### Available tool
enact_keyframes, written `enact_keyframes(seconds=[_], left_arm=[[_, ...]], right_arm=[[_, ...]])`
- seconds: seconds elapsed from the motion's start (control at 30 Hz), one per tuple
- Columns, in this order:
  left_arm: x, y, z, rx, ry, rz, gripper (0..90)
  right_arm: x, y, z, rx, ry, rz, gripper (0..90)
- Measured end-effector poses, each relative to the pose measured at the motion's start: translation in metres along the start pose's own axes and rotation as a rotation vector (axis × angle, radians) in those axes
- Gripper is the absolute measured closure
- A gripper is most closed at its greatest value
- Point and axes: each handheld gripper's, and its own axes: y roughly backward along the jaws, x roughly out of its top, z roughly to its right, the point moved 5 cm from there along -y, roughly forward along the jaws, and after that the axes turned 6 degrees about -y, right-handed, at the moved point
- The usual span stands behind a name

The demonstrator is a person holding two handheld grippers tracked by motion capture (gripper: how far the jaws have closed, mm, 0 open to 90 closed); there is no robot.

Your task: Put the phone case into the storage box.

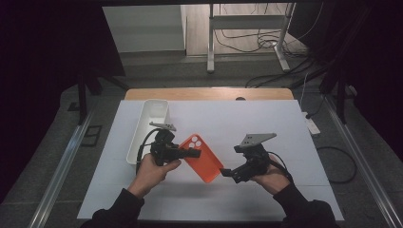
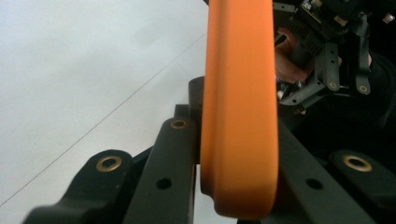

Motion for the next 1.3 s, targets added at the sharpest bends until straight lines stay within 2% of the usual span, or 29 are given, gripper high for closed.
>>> enact_keyframes(seconds=[0.13, 0.3, 0.37, 0.43, 0.53, 0.63, 0.67, 0.7, 0.73, 0.87, 0.9, 0.93, 0.97, 1.0, 1.03, 1.13, 1.3], left_arm=[[0.000, -0.002, 0.003, -0.017, -0.023, -0.008, 84.1], [0.002, -0.005, 0.010, -0.072, -0.058, -0.003, 84.1], [0.002, -0.006, 0.012, -0.082, -0.066, -0.006, 84.1], [0.003, -0.007, 0.014, -0.095, -0.086, -0.005, 84.1], [0.004, -0.009, 0.019, -0.116, -0.118, -0.010, 84.1], [0.004, -0.010, 0.021, -0.125, -0.130, -0.010, 84.1], [0.004, -0.011, 0.023, -0.134, -0.146, -0.011, 84.0], [0.004, -0.011, 0.023, -0.134, -0.146, -0.011, 84.1], [0.005, -0.011, 0.025, -0.139, -0.155, -0.013, 84.1], [0.006, -0.012, 0.030, -0.161, -0.197, -0.004, 84.0], [0.006, -0.012, 0.030, -0.161, -0.197, -0.004, 84.0], [0.006, -0.012, 0.031, -0.163, -0.208, -0.004, 84.0], [0.006, -0.013, 0.032, -0.161, -0.219, -0.004, 84.0], [0.006, -0.013, 0.032, -0.161, -0.219, -0.004, 84.0], [0.006, -0.013, 0.032, -0.162, -0.220, -0.002, 84.0], [0.007, -0.012, 0.032, -0.162, -0.221, 0.004, 83.8], [0.008, -0.011, 0.035, -0.192, -0.234, 0.014, 78.6]], right_arm=[[-0.001, -0.004, -0.004, 0.023, 0.004, -0.011, 0.0], [-0.002, -0.009, -0.011, 0.042, 0.000, -0.044, 0.1], [-0.002, -0.010, -0.012, 0.043, 0.001, -0.053, 0.2], [-0.003, -0.012, -0.017, 0.073, -0.007, -0.067, 1.4], [-0.003, -0.015, -0.021, 0.096, -0.017, -0.096, 2.0], [-0.004, -0.016, -0.023, 0.105, -0.012, -0.111, 5.3], [-0.004, -0.017, -0.025, 0.114, -0.004, -0.118, 11.6], [-0.004, -0.017, -0.026, 0.122, 0.001, -0.119, 15.4], [-0.004, -0.017, -0.026, 0.122, 0.001, -0.119, 15.4], [-0.002, -0.016, -0.031, 0.162, 0.020, -0.115, 35.8], [-0.002, -0.016, -0.031, 0.162, 0.020, -0.115, 35.8], [-0.002, -0.016, -0.032, 0.172, 0.023, -0.118, 39.8], [-0.002, -0.015, -0.034, 0.198, 0.020, -0.123, 47.8], [-0.002, -0.015, -0.035, 0.209, 0.021, -0.126, 51.6], [-0.002, -0.015, -0.035, 0.209, 0.021, -0.126, 51.6], [-0.001, -0.014, -0.037, 0.251, 0.019, -0.132, 66.4], [-0.001, -0.012, -0.037, 0.303, 0.024, -0.136, 81.9]])
